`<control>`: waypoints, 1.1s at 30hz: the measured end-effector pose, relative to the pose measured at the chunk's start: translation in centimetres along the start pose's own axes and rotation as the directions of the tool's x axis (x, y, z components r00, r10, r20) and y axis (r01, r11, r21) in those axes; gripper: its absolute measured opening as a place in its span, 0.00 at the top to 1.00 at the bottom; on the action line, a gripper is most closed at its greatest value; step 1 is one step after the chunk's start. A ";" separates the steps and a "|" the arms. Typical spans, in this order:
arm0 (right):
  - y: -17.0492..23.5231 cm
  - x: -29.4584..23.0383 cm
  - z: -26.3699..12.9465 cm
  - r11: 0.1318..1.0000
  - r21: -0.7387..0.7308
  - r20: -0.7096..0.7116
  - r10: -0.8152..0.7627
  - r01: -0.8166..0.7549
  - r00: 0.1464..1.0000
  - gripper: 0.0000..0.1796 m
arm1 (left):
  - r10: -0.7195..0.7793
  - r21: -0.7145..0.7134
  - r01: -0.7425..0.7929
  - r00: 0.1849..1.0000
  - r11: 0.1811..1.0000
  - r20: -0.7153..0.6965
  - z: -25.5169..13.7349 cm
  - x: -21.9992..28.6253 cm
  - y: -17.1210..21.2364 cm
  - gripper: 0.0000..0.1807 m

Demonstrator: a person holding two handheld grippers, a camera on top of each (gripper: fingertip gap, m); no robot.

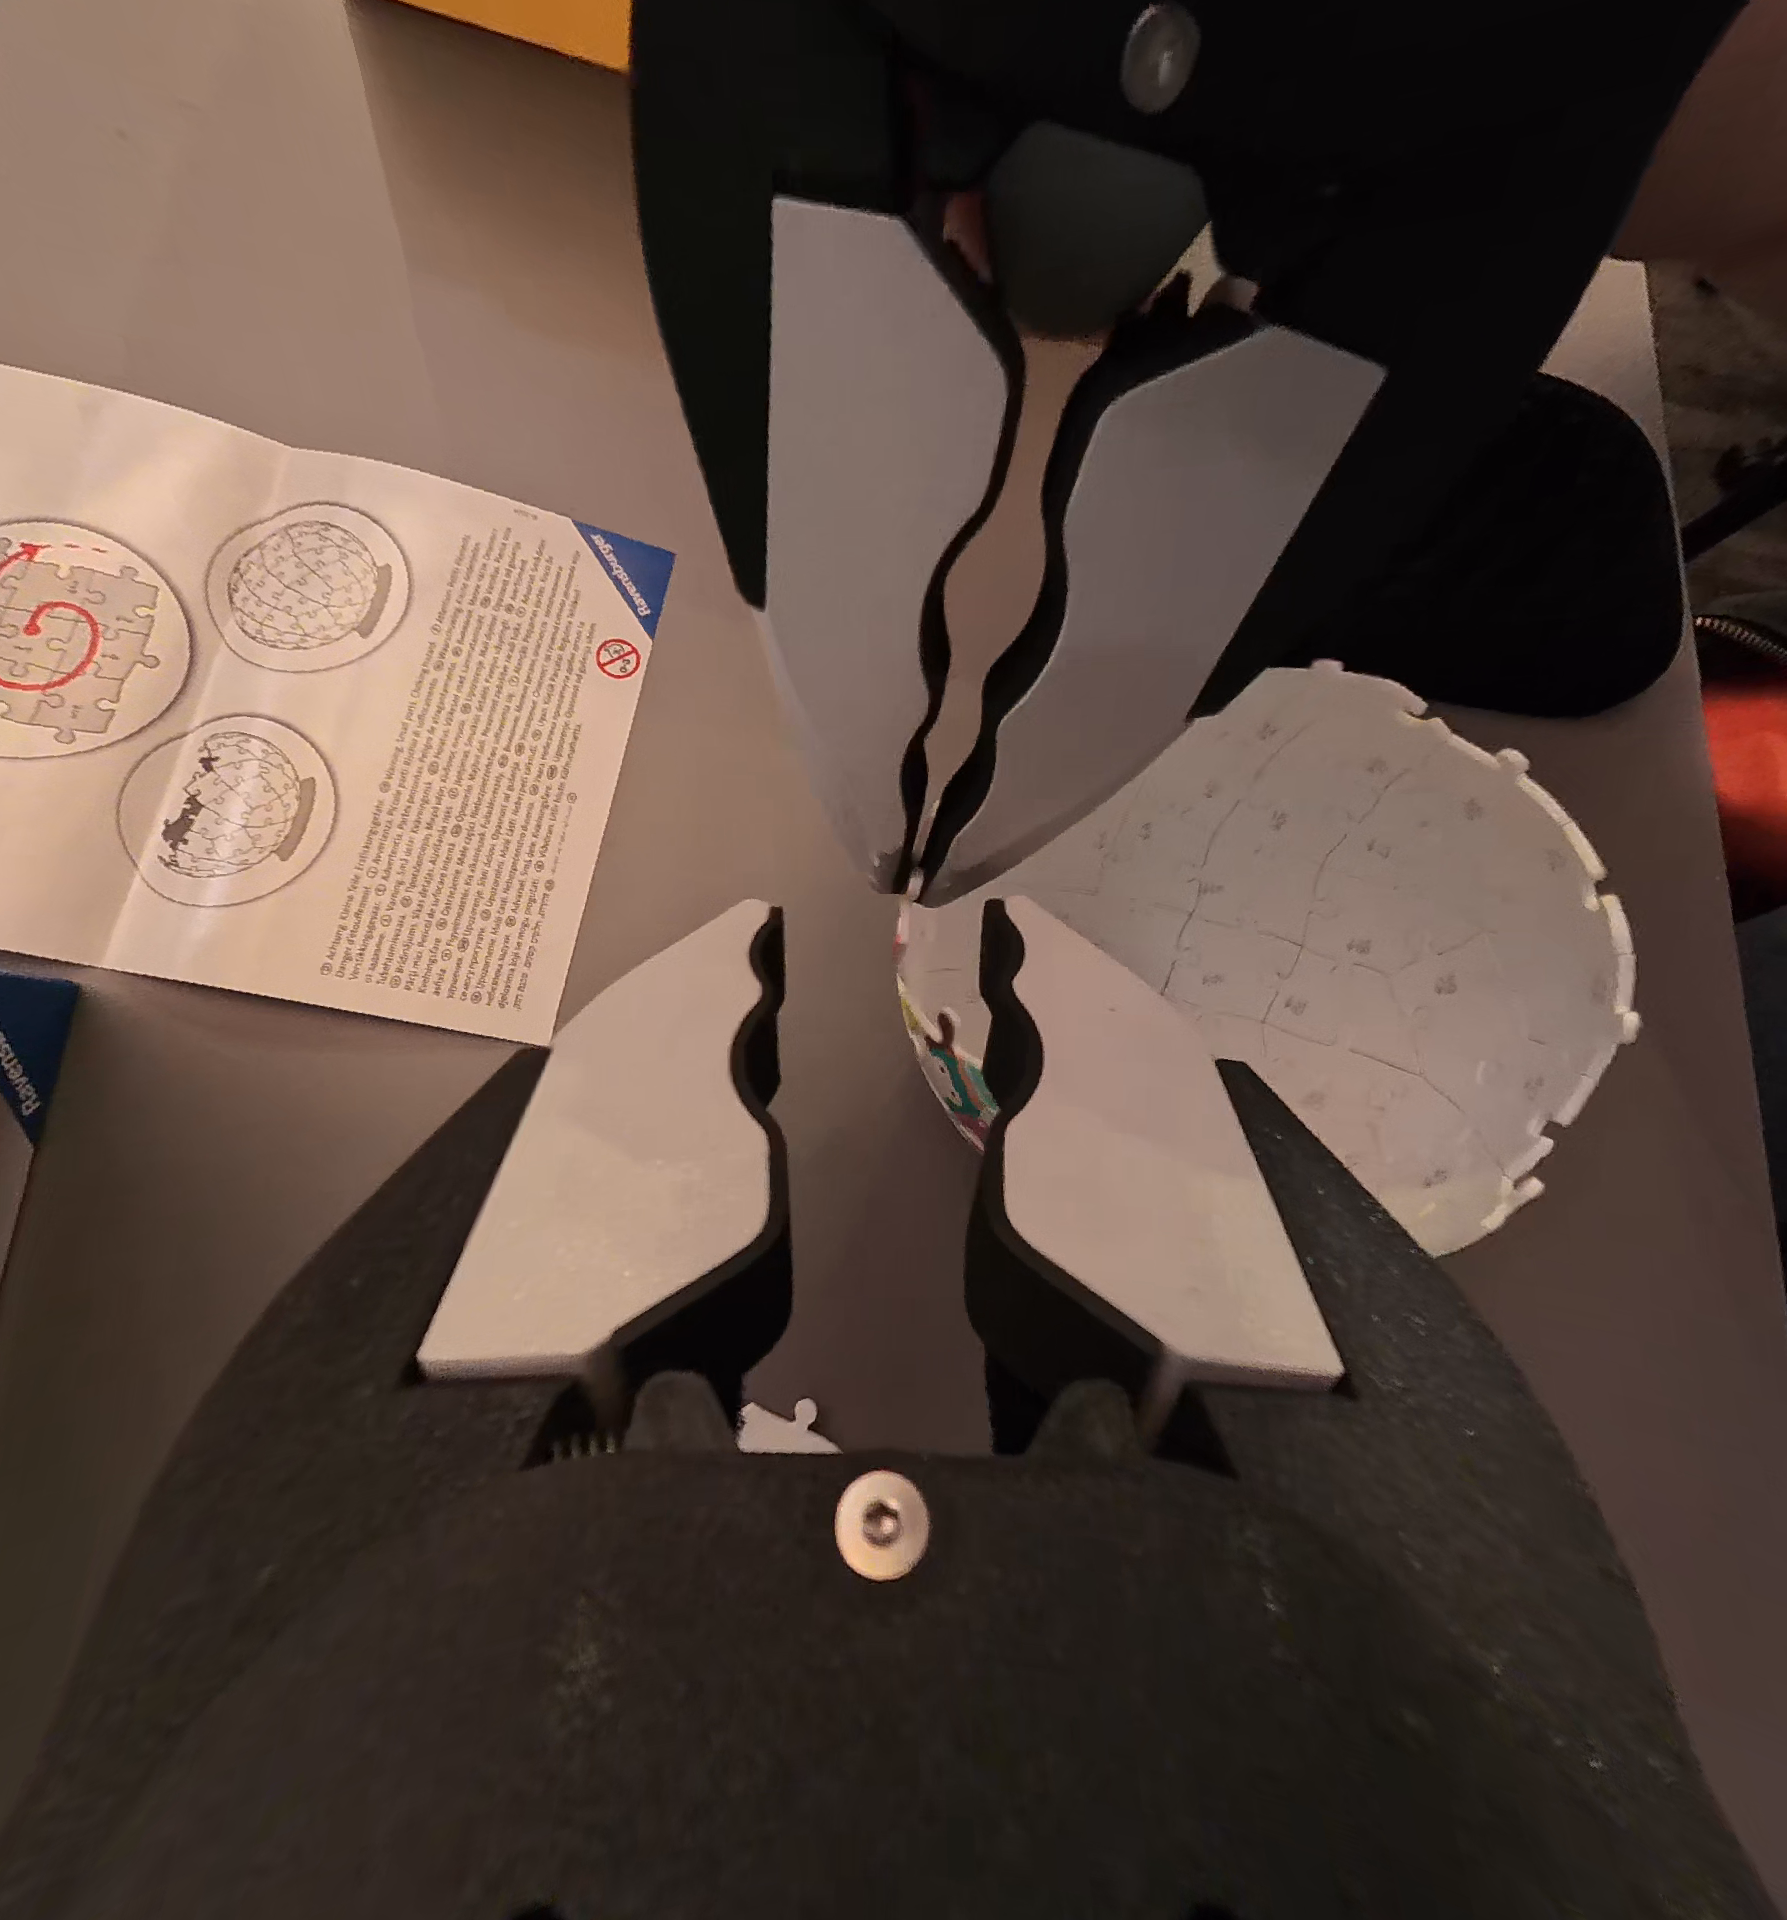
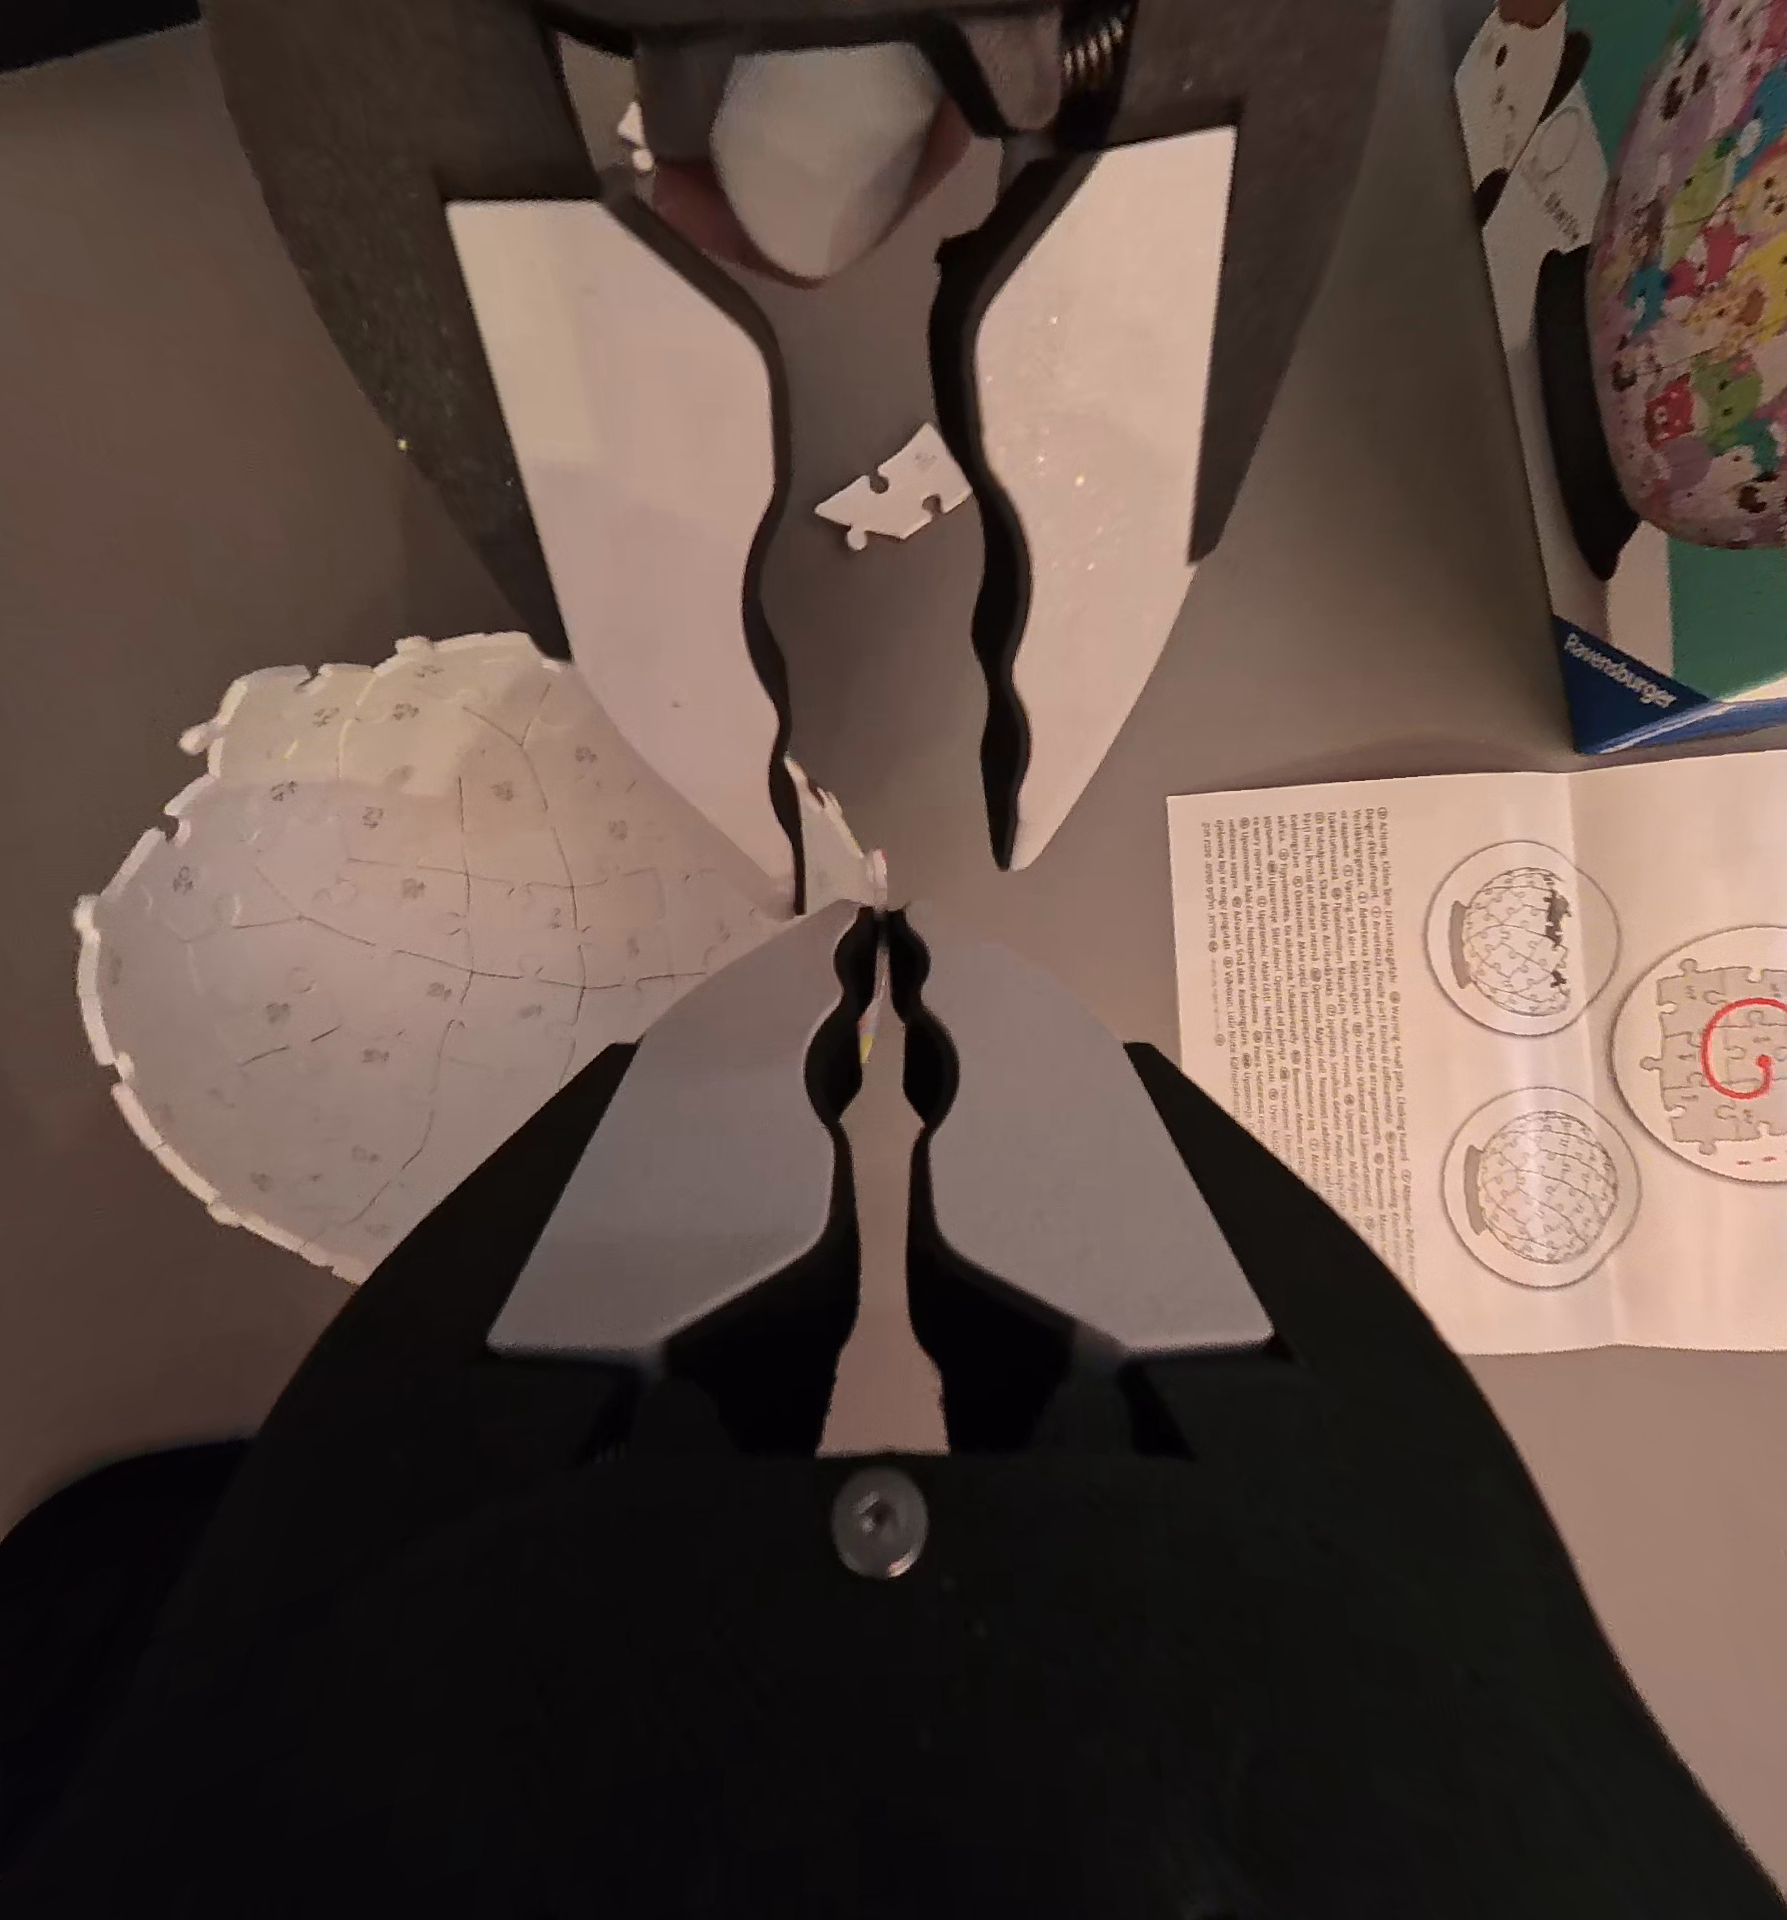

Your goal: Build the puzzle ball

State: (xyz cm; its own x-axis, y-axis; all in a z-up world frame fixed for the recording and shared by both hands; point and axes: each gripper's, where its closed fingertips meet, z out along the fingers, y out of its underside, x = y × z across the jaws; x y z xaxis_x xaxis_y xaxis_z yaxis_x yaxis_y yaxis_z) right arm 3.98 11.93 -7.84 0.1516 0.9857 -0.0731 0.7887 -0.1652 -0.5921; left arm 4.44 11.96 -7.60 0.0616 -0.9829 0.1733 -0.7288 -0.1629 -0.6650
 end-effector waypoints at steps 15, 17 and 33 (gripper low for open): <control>-0.1 0.1 0.1 1.000 0.012 0.013 0.006 -0.006 1.000 0.98 | 0.039 -0.122 -0.037 0.999 0.992 0.014 0.0 -0.3 0.4 0.81; -0.1 0.1 0.0 1.000 0.016 0.014 0.001 -0.001 1.000 0.98 | 0.030 -0.088 -0.029 0.999 0.996 0.018 -0.4 -0.5 0.0 0.81; -0.2 0.1 0.0 0.999 0.035 -0.015 -0.029 0.030 0.999 0.98 | -0.002 -0.197 -0.018 0.995 0.980 -0.102 0.0 0.3 0.4 0.92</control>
State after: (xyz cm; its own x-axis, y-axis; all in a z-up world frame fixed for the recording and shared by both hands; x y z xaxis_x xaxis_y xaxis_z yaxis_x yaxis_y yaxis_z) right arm 3.84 12.08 -7.70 0.1374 0.9895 -0.0439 0.7716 -0.1347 -0.6216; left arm 4.13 11.56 -7.83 -0.0065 -0.9688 0.2479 -0.8498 -0.1253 -0.5120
